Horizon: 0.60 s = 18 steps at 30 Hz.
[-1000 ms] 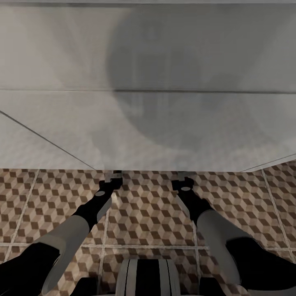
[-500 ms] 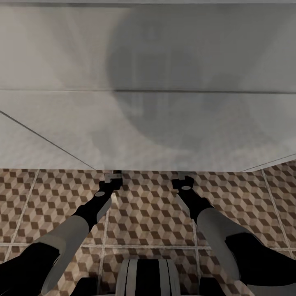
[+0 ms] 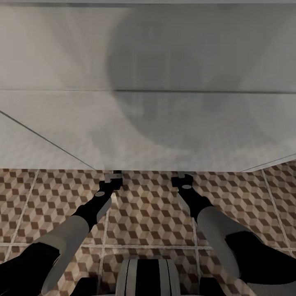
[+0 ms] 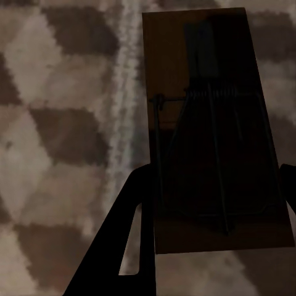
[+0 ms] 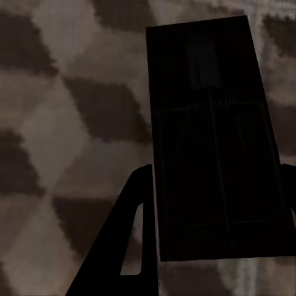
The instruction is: Take the four mousetraps from the cabinet in the bathroom and place them on the bathroom floor. Make sure all four end up on the same floor surface, and ensure that at least two of them are either under or directly next to the same bathroom sink.
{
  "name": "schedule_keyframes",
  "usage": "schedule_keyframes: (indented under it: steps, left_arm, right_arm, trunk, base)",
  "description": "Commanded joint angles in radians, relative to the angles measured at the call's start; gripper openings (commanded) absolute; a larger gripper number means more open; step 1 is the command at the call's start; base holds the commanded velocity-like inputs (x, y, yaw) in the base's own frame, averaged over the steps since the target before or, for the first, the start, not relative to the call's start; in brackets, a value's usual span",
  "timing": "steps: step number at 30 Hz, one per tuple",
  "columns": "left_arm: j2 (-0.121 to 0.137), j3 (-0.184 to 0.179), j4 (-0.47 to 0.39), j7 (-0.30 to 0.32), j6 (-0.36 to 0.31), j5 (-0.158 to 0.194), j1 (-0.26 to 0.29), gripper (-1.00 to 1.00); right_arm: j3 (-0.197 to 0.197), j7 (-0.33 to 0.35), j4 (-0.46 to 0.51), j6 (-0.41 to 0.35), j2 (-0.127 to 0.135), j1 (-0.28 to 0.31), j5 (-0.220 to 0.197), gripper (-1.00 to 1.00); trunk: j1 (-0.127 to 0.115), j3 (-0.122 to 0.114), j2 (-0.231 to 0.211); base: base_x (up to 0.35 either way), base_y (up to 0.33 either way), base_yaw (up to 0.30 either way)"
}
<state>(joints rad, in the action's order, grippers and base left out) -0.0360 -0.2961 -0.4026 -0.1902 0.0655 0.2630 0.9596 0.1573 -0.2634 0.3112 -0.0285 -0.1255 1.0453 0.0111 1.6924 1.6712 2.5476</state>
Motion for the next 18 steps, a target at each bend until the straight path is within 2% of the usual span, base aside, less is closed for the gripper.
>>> schedule_keyframes:
  steps: [1,5,8,18]
  left_arm:
    - [0.001,-0.009,0.001,-0.009,0.005,0.009,0.001,-1.00]
    - [0.002,-0.009,0.001,-0.006,0.006,0.008,0.001,-1.00]
    - [0.002,-0.009,0.001,-0.005,0.006,0.007,0.003,-1.00]
    - [0.002,-0.009,0.026,-0.003,0.002,0.009,0.033,-1.00]
  right_arm:
    - [0.007,-0.003,-0.003,0.000,0.001,0.003,-0.009,-1.00]
    - [0.007,0.008,-0.020,0.008,0.002,0.012,-0.055,-1.00]
    - [0.007,0.011,-0.023,0.010,0.002,0.013,-0.068,-1.00]
    - [0.007,0.026,-0.029,0.010,0.002,0.020,-0.080,-1.00]
  trunk:
    - [0.000,0.000,0.000]
    - [0.000,0.000,0.000]
    - [0.000,0.000,0.000]
    - [0.000,0.000,0.000]
  base:
    - [0.000,0.000,0.000]
    - [0.000,0.000,0.000]
    - [0.000,0.000,0.000]
    - [0.000,0.000,0.000]
